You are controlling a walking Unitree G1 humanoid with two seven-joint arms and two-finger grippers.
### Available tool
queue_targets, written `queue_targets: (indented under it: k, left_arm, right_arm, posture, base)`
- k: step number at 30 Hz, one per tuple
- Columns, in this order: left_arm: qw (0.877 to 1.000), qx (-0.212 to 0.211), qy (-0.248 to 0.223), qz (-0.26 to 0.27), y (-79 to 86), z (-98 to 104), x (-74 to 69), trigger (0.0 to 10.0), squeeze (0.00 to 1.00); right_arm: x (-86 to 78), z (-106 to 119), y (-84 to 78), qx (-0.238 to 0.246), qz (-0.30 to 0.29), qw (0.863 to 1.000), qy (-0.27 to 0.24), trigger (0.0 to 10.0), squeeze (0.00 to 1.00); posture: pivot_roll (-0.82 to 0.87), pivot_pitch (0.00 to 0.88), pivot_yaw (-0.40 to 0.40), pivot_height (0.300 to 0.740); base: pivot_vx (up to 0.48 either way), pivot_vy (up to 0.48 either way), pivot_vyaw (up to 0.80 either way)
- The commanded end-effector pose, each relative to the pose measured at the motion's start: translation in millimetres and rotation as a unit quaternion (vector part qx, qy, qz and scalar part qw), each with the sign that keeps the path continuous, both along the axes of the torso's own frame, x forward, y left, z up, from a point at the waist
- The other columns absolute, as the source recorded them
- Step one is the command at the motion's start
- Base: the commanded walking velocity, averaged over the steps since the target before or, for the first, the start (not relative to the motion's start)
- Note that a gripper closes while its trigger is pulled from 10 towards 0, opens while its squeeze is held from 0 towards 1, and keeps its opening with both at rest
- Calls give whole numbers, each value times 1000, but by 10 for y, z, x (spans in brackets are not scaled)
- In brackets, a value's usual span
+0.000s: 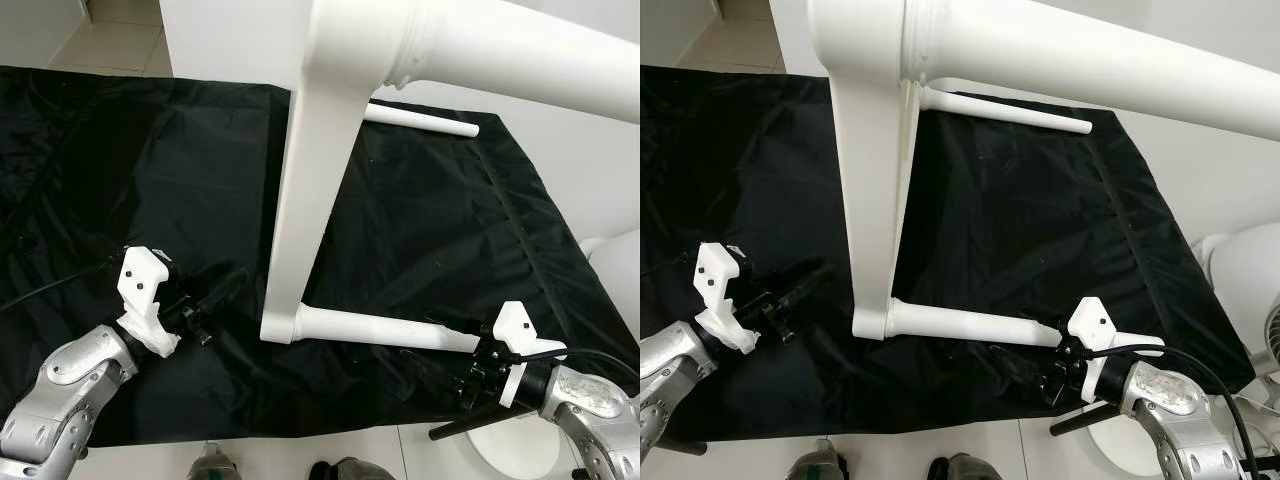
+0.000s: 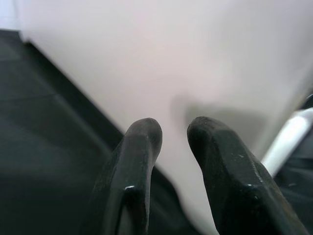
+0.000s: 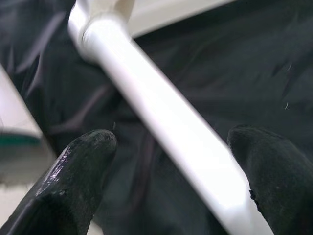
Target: Building children table
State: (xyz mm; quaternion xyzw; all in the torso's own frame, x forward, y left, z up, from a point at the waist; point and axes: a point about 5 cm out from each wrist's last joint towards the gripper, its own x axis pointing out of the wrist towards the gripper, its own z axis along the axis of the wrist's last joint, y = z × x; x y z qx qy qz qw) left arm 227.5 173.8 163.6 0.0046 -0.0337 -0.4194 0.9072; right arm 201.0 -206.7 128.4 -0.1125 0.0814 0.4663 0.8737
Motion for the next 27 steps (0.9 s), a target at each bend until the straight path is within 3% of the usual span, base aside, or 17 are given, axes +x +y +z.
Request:
queue_targets:
  k: [1, 4, 10, 16, 27]
  left_arm:
    - [995, 10, 4, -95, -91, 25, -102, 10000, 0]
    - [991, 17, 20, -130, -116, 61, -179, 10000, 0]
    - [988, 26, 34, -149, -120, 54, -234, 10000, 0]
    - [969, 57, 93, -223, -146, 14, -476, 10000, 0]
    - [963, 50, 120, -235, -194, 13, -523, 10000, 0]
  right_arm:
    - [-18, -37, -34, -15, 8, 1000, 11, 10000, 0]
    - [9, -53, -82, -39, 15, 999, 9, 10000, 0]
    - [30, -61, -94, -43, 15, 999, 10, 10000, 0]
    - [238, -104, -67, -65, -9, 998, -23, 10000, 0]
    - [381, -127, 42, -54, -25, 997, -51, 10000, 0]
  posture:
    - [112, 72, -113, 740]
    - [120, 71, -121, 740]
    - [120, 71, -121, 740]
    - [137, 87, -141, 740]
    - [130, 85, -137, 740]
  base:
    - [0, 0, 0]
    - [0, 0, 0]
    - [0, 0, 0]
    - [0, 0, 0]
    - [0, 0, 0]
